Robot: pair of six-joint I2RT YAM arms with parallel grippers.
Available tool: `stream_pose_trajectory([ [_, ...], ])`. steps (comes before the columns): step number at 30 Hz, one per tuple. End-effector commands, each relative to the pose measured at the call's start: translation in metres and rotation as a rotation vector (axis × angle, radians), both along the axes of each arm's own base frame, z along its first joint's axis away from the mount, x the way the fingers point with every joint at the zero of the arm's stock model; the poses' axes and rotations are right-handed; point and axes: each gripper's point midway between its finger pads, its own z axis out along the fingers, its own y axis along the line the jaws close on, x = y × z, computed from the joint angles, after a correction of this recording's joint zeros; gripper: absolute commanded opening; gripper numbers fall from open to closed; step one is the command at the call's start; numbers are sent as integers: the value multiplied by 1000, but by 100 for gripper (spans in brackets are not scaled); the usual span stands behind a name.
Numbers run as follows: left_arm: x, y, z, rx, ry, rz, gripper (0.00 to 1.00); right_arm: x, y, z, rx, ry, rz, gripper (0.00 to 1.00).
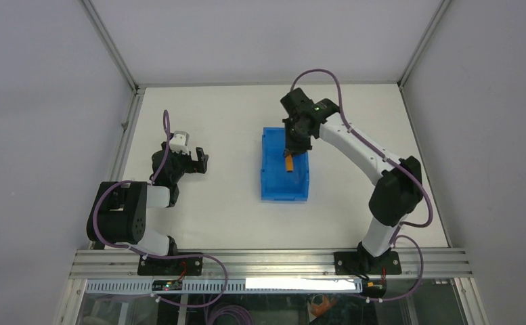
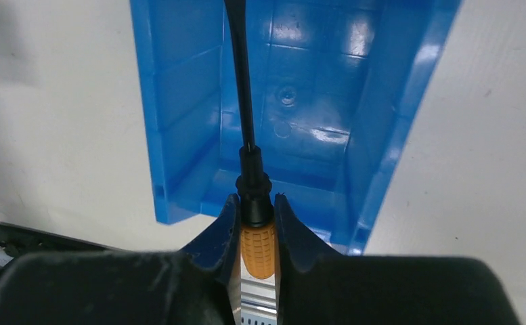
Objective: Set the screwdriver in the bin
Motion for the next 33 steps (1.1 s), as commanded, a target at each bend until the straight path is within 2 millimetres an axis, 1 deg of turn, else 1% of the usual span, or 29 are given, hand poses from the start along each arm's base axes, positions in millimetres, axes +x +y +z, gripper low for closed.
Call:
stream_pose_trajectory([
  [1,12,1,22,-12,-81,-1,99,11,26,-51,-13,28,-30,0],
  [4,12,1,22,-13,-82,-2,99,6,34,-86,-62,88,-12,0],
  [5,12,1,22,-13,-81,-1,99,3,36,-95,-76,102,-3,0],
  [7,12,1,22,-12,-81,-1,99,1,36,-113,-113,122,-10,0],
  [10,12,1,22,-13,-82,-1,99,2,30,-129,-176,112,-38,0],
  [13,12,1,22,-13,-81,-1,99,4,26,-137,-194,91,-69,0],
  [14,12,1,22,-12,-82,-1,99,4,26,-140,-194,88,-77,3],
  [15,12,1,22,-13,-82,-1,99,4,24,-142,-197,84,-83,9],
  [18,12,1,22,-13,-82,-2,99,4,20,-145,-214,72,-101,31],
  [20,12,1,22,-13,-82,-1,99,5,18,-141,-218,58,-108,38],
  [24,12,1,22,-13,-81,-1,99,9,17,-125,-222,13,-114,39],
  [26,12,1,22,-13,-82,0,99,10,18,-110,-217,-19,-112,39],
  [27,12,1,22,-13,-82,-1,99,10,19,-99,-209,-39,-107,39],
  [28,12,1,22,-12,-82,-2,99,10,20,-92,-208,-54,-103,40],
  [29,12,1,22,-13,-82,-1,99,11,21,-79,-195,-81,-100,40],
  [31,12,1,22,-13,-82,-2,99,11,22,-63,-178,-107,-91,41],
  [32,12,1,22,-13,-83,-1,99,11,22,-50,-161,-130,-89,43],
  [33,12,1,22,-12,-82,-1,99,11,22,-39,-147,-148,-82,47],
])
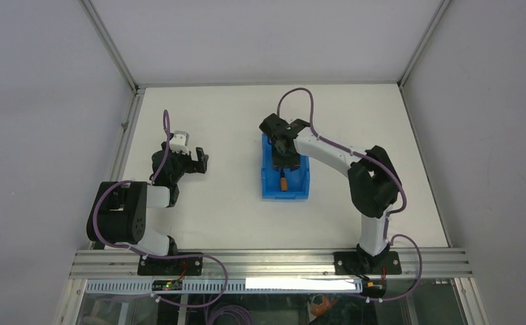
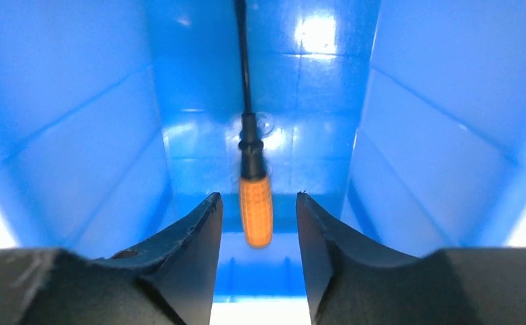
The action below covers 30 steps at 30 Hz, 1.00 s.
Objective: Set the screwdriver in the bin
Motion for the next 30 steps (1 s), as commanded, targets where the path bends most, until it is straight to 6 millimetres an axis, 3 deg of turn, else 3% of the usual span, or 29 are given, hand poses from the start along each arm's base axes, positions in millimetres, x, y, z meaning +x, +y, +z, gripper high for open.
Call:
stream_pose_trajectory([
  [1,12,0,22,-12,-83,-2,99,13,6,85,99,-194,18,56],
  [4,12,1,22,-12,-82,-1,99,10,2,117,141,-254,47,97],
  [10,12,1,22,-12,-81,-1,99,-1,-10,182,243,-432,163,99],
  [14,12,1,22,-13,-81,-3,99,-1,-47,201,190,-583,173,99],
  [19,12,1,22,-12,-81,-1,99,-2,-100,178,141,-708,108,99],
  [23,12,1,22,-12,-82,-2,99,-7,-139,143,83,-803,18,99],
  [27,12,1,22,-12,-82,-2,99,-14,-171,109,40,-917,-92,99],
  [30,12,1,22,-12,-82,-2,99,-22,-185,86,36,-943,-164,99],
])
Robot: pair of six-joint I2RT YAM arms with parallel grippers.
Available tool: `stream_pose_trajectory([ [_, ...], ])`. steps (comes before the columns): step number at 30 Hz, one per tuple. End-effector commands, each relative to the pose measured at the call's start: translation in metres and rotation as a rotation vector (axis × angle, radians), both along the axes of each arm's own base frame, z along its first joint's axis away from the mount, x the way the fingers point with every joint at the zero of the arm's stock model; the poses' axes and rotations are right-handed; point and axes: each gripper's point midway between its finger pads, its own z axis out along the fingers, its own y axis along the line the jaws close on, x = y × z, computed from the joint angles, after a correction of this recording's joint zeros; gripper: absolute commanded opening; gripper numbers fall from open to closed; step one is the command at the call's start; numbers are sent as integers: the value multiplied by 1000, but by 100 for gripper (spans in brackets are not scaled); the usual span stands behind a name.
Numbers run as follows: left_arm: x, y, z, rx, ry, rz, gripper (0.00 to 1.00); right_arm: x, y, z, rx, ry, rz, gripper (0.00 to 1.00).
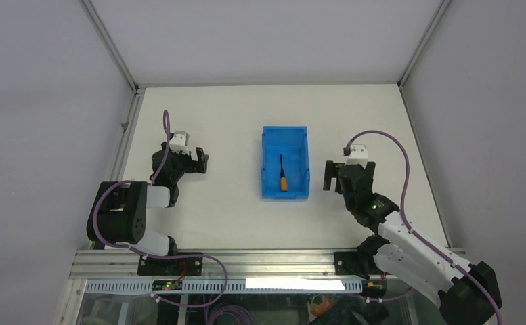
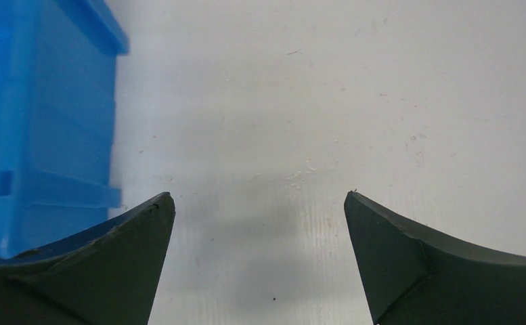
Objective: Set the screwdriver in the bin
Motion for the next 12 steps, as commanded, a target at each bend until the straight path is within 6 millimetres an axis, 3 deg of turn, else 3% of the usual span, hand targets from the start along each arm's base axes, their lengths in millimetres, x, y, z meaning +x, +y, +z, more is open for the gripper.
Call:
stream_pose_trajectory([
  [1,12,1,22,-12,-82,-2,99,16,-20,21,100,-243,-169,99],
  [6,12,1,22,-12,-82,-1,99,12,-43,28,131,-320,-314,99],
  [12,12,1,22,-12,-82,-2,99,12,-42,27,130,-324,-303,99],
])
